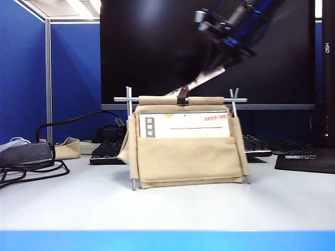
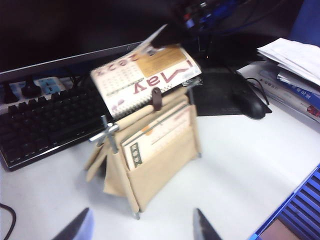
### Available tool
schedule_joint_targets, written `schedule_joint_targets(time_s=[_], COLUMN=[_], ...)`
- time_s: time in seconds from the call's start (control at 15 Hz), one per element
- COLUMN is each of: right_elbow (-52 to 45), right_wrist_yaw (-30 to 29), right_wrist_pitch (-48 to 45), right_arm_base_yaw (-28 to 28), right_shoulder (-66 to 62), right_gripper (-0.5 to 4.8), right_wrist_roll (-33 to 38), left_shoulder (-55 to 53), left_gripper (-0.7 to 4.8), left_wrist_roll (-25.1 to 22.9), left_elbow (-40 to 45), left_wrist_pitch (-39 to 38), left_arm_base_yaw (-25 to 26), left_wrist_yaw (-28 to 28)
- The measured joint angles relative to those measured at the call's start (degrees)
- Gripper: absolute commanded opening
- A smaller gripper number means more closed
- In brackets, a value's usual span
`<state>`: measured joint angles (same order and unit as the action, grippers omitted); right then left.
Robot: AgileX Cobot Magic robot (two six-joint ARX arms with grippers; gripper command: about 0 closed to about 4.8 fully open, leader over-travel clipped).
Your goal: Turn one page of the calendar.
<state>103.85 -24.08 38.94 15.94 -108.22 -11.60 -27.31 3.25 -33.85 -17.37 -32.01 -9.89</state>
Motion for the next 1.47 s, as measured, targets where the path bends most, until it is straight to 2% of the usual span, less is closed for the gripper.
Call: schedule_joint_targets(time_s=[0.27, 0.4, 0.47, 0.53, 0.73, 0.87, 1.2, 1.34, 1.4, 1.47], right_elbow=[-2.08, -5.88, -7.34, -10.12, -17.64, -17.88, -18.01, -20.48, -22.56, -25.77], right_wrist_yaw=[-1.46, -3.23, -4.17, -4.66, -4.42, -4.42, -5.25, -4.31, -3.19, -2.86], right_wrist_pitch=[-0.13, -1.14, -2.05, -3.26, -9.86, -12.17, -18.12, -18.53, -19.34, -21.92], right_arm_base_yaw=[-2.82, -2.80, -2.80, -2.84, -3.26, -3.23, -3.91, -4.09, -4.09, -4.15], right_shoulder=[-0.07, -0.61, -0.72, -0.98, -1.22, -1.03, 9.99, 17.25, 21.84, 26.53], right_gripper=[-0.07, 0.79, 1.91, 2.26, 2.35, 2.29, 2.29, 2.07, 1.83, 1.32], right_wrist_roll=[-0.04, -0.39, -0.46, -0.44, 1.16, 1.73, 3.89, 3.89, 3.89, 4.09], left_shoulder=[-0.07, -0.07, -0.15, -0.35, -1.90, -1.81, -1.81, -1.64, -1.62, -1.62], left_gripper=[2.64, 2.64, 2.64, 2.65, 2.69, 2.69, 2.69, 2.69, 2.68, 2.68], left_wrist_roll=[-0.20, -1.01, -1.05, -1.05, -1.05, -1.05, -1.31, -1.60, -1.70, -1.70], left_elbow=[0.02, 0.02, 0.00, 0.02, 0.09, 0.09, 0.09, 0.09, 0.09, 0.09], left_wrist_pitch=[2.23, 3.67, 3.69, 3.67, 3.37, 3.43, 5.42, 6.10, 6.10, 6.10], left_arm_base_yaw=[0.02, 0.02, 0.02, 0.02, 0.02, 0.02, 0.02, 0.07, 0.09, 0.09], left_wrist_yaw=[1.84, 2.23, 2.27, 2.25, 2.25, 2.36, 12.22, 14.67, 15.06, 15.08])
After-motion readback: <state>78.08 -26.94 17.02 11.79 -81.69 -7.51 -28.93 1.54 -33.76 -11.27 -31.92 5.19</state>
